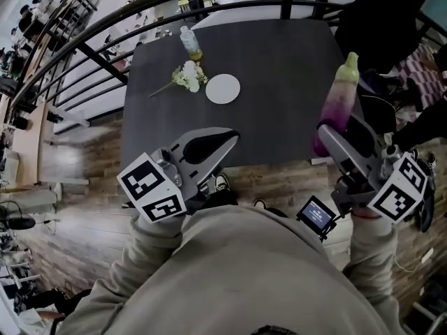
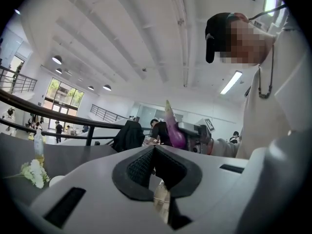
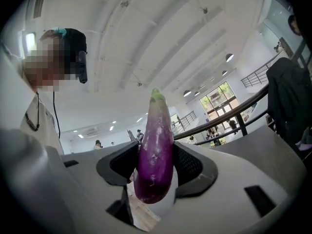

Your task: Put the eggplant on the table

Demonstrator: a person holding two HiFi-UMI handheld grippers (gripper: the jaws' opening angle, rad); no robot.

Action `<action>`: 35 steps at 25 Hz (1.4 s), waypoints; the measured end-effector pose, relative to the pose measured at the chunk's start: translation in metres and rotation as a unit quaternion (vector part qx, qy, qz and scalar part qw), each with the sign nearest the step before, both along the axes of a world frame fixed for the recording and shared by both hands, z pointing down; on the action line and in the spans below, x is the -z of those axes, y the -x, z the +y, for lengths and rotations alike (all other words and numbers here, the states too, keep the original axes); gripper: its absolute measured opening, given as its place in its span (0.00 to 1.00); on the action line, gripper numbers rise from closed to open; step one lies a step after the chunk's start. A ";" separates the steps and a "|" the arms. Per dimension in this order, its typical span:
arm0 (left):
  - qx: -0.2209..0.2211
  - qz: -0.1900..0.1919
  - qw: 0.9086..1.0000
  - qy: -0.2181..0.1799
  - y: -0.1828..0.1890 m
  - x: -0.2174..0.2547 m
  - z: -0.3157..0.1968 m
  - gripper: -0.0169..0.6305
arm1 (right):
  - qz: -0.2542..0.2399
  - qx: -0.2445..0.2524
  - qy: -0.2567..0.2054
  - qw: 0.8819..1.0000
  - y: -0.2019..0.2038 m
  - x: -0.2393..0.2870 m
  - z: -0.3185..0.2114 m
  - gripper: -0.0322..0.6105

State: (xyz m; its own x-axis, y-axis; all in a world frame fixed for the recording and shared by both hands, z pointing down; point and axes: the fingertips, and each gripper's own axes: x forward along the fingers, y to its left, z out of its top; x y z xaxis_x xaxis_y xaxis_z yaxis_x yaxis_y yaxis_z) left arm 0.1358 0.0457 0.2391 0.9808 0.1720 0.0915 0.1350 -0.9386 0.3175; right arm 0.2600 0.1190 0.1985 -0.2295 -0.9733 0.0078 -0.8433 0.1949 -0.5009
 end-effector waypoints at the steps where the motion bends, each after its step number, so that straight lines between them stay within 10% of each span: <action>1: -0.010 0.002 1.000 0.004 -0.007 0.002 -0.010 0.04 | 0.001 -0.009 0.005 1.000 -0.004 0.003 -0.008 0.41; 9: -0.050 0.025 0.998 0.005 -0.042 0.026 -0.064 0.04 | 0.020 -0.044 0.015 0.999 -0.024 0.023 -0.049 0.41; 35: -0.052 0.016 0.997 0.048 0.036 -0.028 -0.212 0.04 | 0.073 0.005 0.061 0.995 0.062 0.012 -0.235 0.41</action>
